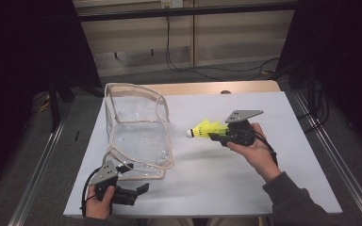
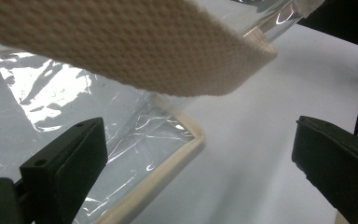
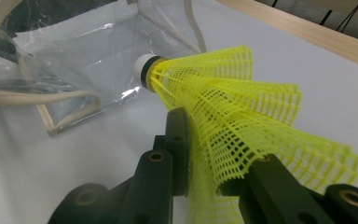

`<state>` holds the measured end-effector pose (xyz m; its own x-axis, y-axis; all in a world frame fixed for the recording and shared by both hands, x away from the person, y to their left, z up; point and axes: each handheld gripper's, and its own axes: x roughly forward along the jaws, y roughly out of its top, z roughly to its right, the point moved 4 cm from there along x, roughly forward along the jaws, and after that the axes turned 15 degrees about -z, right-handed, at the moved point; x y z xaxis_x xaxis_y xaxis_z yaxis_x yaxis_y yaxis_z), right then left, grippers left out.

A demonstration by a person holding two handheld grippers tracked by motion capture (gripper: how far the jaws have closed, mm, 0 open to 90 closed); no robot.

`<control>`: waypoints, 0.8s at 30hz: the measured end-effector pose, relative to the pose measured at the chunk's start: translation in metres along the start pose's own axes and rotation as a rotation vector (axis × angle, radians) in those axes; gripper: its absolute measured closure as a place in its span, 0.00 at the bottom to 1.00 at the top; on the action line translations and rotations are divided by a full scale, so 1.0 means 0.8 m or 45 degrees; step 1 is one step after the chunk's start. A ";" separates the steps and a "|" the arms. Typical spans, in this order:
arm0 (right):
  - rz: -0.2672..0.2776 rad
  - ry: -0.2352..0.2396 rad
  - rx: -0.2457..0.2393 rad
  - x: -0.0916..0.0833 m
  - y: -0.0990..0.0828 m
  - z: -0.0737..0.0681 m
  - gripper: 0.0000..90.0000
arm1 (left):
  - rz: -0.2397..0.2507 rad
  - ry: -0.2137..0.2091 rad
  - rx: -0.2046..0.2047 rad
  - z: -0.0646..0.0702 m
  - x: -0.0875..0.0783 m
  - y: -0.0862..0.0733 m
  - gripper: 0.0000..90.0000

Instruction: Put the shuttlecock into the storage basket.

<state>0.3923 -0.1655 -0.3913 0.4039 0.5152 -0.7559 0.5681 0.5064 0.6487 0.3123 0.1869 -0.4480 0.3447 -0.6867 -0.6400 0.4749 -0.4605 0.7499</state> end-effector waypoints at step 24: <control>0.010 -0.032 -0.067 -0.038 0.043 -0.001 0.87 | 0.002 0.002 -0.001 -0.001 0.000 0.000 0.03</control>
<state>0.3987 -0.1631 -0.3461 0.4262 0.5021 -0.7524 0.5268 0.5384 0.6577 0.3129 0.1875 -0.4480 0.3467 -0.6863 -0.6394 0.4755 -0.4590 0.7505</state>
